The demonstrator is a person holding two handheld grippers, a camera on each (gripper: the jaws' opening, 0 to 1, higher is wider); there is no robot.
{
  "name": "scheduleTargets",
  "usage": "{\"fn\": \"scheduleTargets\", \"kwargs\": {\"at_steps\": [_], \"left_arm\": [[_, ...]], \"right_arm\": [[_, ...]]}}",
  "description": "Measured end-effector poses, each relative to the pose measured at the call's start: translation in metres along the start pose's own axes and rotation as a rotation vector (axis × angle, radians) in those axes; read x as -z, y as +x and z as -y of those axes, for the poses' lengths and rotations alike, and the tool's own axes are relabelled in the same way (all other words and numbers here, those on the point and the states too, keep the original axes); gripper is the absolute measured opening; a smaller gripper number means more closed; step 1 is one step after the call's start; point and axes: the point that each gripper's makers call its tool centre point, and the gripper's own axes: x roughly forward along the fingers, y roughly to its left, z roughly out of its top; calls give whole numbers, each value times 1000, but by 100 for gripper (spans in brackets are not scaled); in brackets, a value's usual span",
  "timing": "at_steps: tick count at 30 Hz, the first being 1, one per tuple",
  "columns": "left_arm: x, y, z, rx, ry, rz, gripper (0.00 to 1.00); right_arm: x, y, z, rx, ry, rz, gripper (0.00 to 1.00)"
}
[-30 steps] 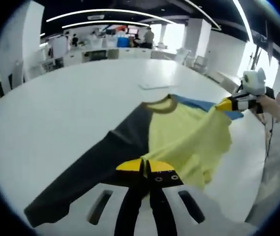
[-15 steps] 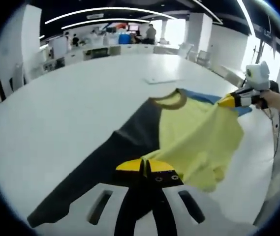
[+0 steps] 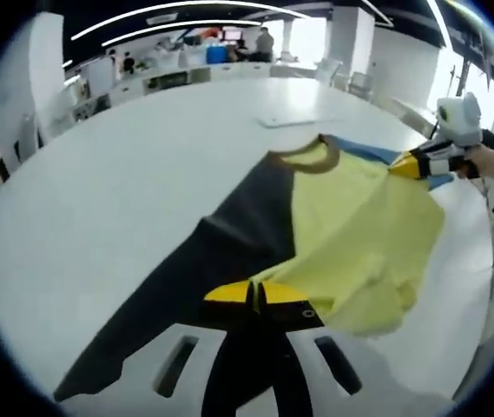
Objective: Fold the garment on the visible template until the final outline fits inside the template.
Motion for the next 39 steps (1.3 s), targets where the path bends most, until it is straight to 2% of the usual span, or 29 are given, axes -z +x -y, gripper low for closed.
{"fn": "scheduleTargets", "kwargs": {"at_steps": [6, 14, 24, 27, 30, 33, 39], "left_arm": [[3, 6, -4, -5, 16, -21, 0], [5, 7, -3, 0, -1, -11, 0], [5, 6, -8, -30, 24, -3, 7], [5, 6, -10, -47, 35, -4, 10], [6, 5, -14, -57, 32, 4, 14], [6, 1, -18, -68, 21, 5, 20], [4, -5, -22, -87, 41, 16, 23]], "right_arm": [[5, 6, 2, 6, -9, -17, 2], [11, 11, 4, 6, 0, -25, 2], [14, 16, 7, 5, -12, -22, 3], [14, 14, 3, 14, -105, -22, 3], [13, 9, 1, 37, -123, -16, 6], [10, 3, 5, 51, -104, 6, 7], [8, -7, 8, 68, -92, 24, 12]]}}
